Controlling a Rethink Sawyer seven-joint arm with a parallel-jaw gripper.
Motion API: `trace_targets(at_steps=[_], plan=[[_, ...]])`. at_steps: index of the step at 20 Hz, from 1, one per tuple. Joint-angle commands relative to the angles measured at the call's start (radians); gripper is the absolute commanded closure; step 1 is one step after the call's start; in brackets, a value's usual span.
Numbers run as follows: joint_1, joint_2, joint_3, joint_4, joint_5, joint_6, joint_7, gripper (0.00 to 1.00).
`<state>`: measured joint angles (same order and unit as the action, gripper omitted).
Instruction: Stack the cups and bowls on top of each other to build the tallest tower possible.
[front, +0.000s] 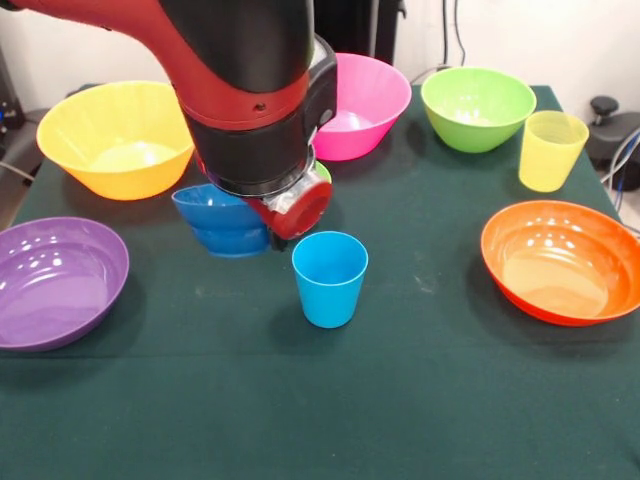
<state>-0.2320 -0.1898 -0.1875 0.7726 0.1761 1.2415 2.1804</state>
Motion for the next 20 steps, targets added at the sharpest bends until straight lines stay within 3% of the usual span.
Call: trace_targets(at_steps=[1,2,6,9,16,20], plan=[[0.005,-0.063,0.054,0.061,-0.124,-0.117,-0.187,1.00],[0.005,-0.080,0.063,0.099,-0.135,-0.229,-0.202,1.00],[-0.020,-0.072,0.108,0.091,-0.153,-0.263,-0.257,1.00],[-0.034,-0.059,0.119,0.068,-0.178,-0.275,-0.296,1.00],[-0.074,-0.080,0.154,0.110,-0.203,-0.288,-0.366,1.00],[-0.088,-0.093,0.163,0.125,-0.215,-0.270,-0.363,1.00]])
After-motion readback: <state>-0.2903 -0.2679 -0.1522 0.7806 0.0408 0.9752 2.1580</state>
